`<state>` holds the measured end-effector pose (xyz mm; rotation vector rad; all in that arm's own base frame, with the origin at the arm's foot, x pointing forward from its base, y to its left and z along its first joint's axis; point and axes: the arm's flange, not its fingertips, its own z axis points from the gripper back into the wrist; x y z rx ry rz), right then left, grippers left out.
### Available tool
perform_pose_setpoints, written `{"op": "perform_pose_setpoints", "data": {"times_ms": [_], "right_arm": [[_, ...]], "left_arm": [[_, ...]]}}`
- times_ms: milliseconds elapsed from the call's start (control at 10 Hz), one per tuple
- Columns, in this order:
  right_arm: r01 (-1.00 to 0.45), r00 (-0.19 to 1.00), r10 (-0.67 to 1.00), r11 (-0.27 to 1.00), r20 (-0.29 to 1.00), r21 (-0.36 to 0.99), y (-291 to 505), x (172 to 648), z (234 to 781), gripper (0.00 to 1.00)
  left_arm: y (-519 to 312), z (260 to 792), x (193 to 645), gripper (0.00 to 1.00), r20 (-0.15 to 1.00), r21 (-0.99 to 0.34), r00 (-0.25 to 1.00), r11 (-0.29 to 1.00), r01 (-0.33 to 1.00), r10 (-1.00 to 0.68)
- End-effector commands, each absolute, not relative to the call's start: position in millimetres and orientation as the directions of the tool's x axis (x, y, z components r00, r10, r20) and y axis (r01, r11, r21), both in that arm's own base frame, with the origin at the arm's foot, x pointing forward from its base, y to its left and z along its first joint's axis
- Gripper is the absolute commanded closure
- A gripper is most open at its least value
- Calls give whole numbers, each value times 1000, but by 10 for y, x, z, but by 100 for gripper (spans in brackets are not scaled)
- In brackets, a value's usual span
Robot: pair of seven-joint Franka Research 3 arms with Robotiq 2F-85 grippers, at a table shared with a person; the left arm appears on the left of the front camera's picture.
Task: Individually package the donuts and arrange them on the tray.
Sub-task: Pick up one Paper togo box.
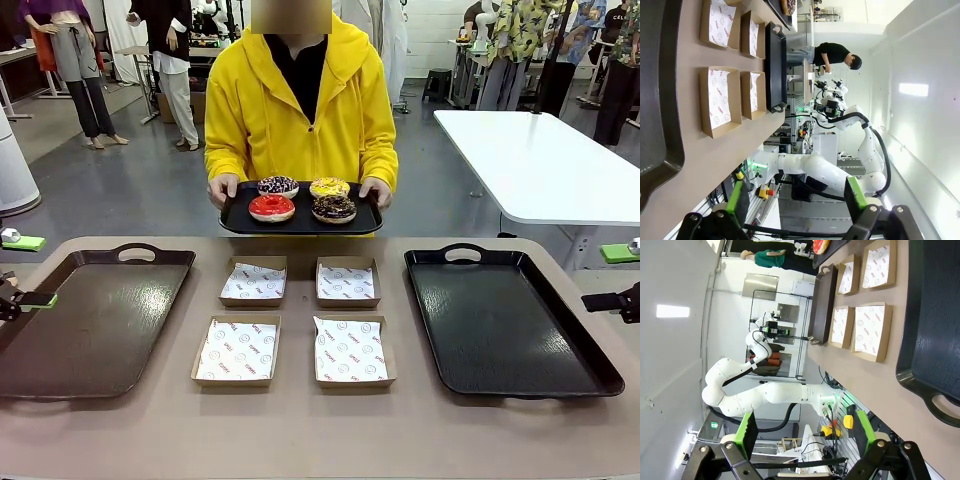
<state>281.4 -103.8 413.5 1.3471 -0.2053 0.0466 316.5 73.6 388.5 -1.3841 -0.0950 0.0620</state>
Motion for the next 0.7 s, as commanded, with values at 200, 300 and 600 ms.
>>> {"op": "perform_pose_setpoints", "data": {"times_ms": [200,300,600], "right_arm": [[-156,980,-85,221,179,963,-1036,2819,4138,0],[-156,980,-85,221,179,963,-1036,2819,4138,0],[-156,980,-85,221,179,963,-1036,2819,4138,0]], "left_arm": [[746,3905,3155,0,35,-985,995,172,18,96],[746,3905,3155,0,35,-985,995,172,18,96],[746,3905,3155,0,35,-985,995,172,18,96]]}}
